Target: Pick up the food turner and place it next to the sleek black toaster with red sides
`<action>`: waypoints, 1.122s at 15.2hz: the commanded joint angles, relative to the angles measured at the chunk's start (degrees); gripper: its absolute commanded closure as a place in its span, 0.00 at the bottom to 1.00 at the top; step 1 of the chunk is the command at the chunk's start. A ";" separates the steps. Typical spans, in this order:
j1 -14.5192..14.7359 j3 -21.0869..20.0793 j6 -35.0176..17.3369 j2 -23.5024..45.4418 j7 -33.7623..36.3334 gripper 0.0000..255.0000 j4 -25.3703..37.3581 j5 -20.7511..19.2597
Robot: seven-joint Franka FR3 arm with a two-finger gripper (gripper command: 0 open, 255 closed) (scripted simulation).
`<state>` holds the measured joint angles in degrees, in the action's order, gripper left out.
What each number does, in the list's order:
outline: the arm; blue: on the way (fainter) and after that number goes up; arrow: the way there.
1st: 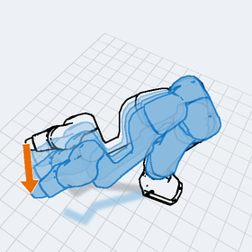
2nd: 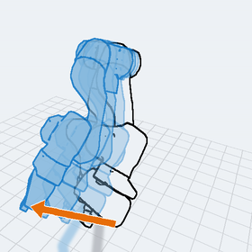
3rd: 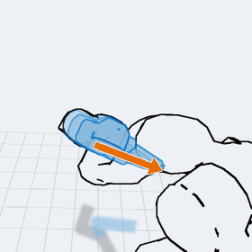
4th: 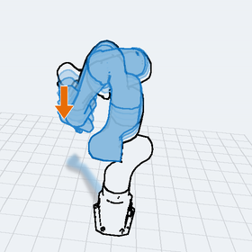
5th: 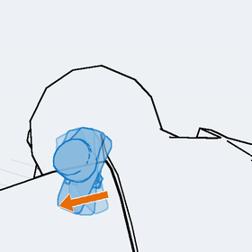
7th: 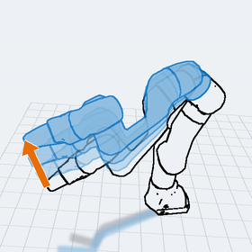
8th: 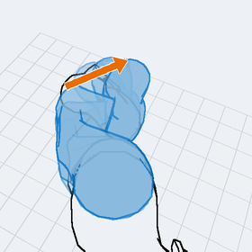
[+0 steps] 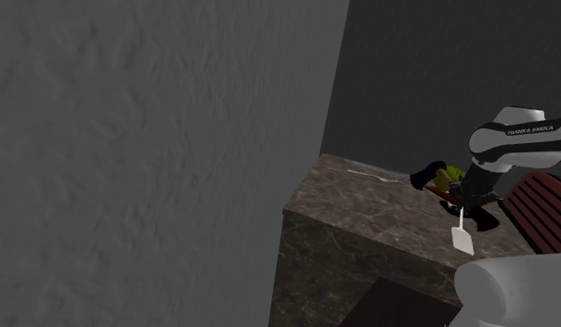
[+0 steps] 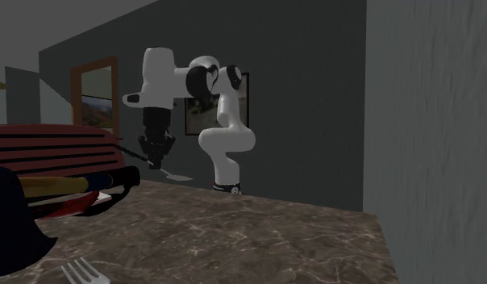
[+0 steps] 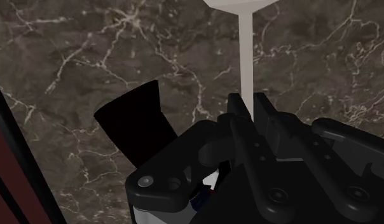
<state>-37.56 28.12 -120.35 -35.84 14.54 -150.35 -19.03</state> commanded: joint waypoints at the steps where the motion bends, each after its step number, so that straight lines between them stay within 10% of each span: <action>1: -0.08 0.56 -1.78 0.69 -0.07 1.00 -1.04 -0.33; 17: 0.22 4.05 -14.23 7.40 -0.16 1.00 -6.84 -1.77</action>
<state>-37.29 32.05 -134.48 -28.65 14.35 -156.91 -20.76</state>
